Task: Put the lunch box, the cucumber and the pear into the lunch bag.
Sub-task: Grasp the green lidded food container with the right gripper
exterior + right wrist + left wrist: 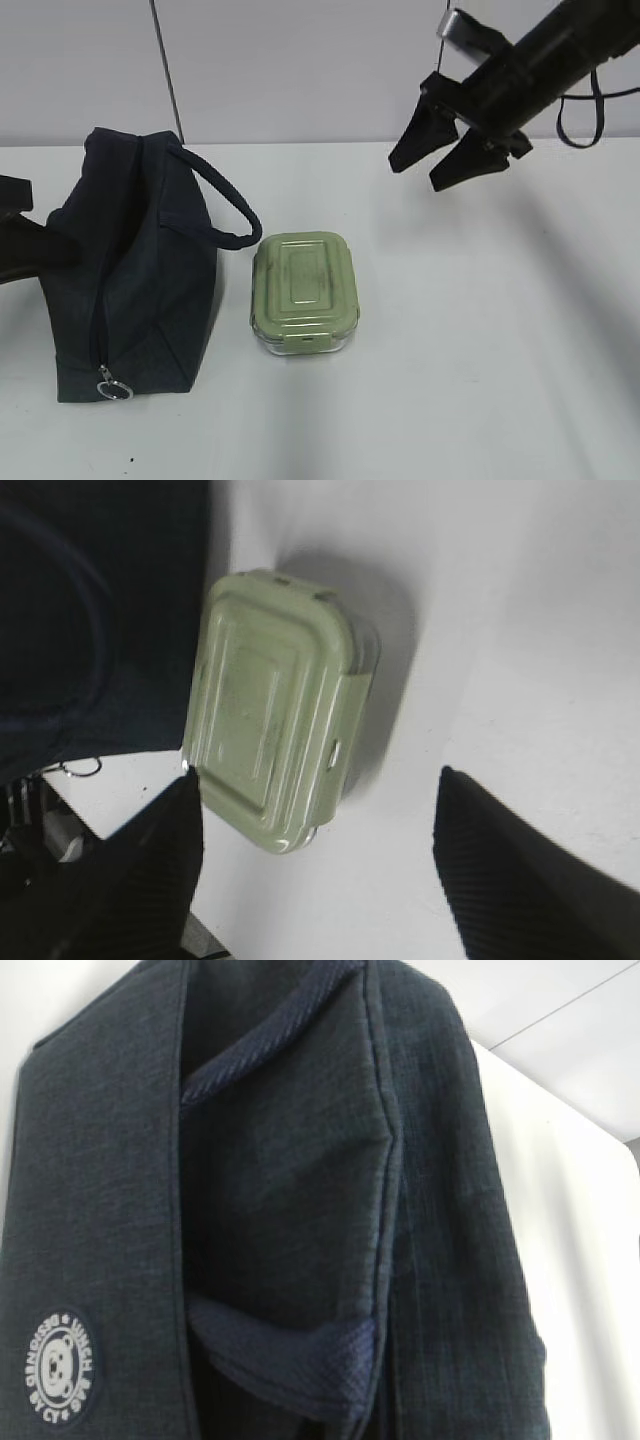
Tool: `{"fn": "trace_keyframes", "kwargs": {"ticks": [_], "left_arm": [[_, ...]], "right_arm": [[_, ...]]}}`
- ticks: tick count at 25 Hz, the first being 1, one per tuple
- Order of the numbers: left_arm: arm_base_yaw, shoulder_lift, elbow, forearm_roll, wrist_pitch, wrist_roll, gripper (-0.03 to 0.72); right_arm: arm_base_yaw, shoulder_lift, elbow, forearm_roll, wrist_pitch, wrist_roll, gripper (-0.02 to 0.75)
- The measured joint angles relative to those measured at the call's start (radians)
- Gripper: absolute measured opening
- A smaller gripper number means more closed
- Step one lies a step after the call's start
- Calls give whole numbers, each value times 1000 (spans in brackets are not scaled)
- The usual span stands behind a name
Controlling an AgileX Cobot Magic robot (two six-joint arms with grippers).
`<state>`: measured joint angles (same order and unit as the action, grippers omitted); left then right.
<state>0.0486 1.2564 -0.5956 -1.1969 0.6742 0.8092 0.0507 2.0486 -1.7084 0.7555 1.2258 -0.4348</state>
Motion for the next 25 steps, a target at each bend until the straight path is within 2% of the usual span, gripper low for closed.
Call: {"fn": "trace_keyframes", "kwargs": {"ticks": [9, 12, 19, 25], "left_arm": [[0, 0, 0, 0, 1, 0, -18], [0, 0, 0, 0, 1, 0, -18], [0, 0, 0, 0, 1, 0, -18], [0, 0, 0, 0, 4, 0, -18]], "right_arm": [[-38, -24, 387, 359, -25, -398, 553], [-56, -26, 475, 437, -39, -512, 542], [-59, -14, 533, 482, -49, -654, 509], [-59, -14, 533, 520, -51, -680, 503]]}}
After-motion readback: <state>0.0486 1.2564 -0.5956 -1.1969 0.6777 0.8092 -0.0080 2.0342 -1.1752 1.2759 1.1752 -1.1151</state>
